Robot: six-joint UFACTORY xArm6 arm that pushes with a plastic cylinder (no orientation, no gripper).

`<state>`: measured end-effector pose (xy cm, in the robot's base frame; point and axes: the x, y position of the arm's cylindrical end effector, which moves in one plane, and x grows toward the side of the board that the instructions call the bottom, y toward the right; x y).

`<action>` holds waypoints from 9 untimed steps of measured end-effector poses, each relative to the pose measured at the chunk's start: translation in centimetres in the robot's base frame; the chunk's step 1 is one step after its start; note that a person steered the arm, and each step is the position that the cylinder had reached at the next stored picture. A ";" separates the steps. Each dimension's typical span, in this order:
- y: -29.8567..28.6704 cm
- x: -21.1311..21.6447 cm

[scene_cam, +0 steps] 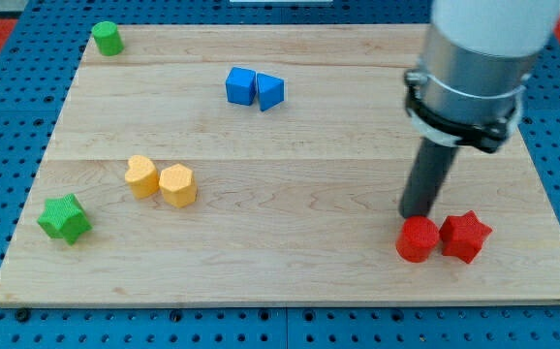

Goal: Push the green star towards the bottom of the green circle

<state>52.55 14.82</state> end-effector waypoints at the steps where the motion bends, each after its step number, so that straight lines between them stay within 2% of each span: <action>1: -5.0 0.4; 2: -12.0 3.7; 4: -28.9 4.5; 5: -30.9 5.9; 6: -34.1 3.0; 7: -35.2 2.3; 8: -34.7 5.1; 9: -39.3 2.2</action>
<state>54.73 -24.53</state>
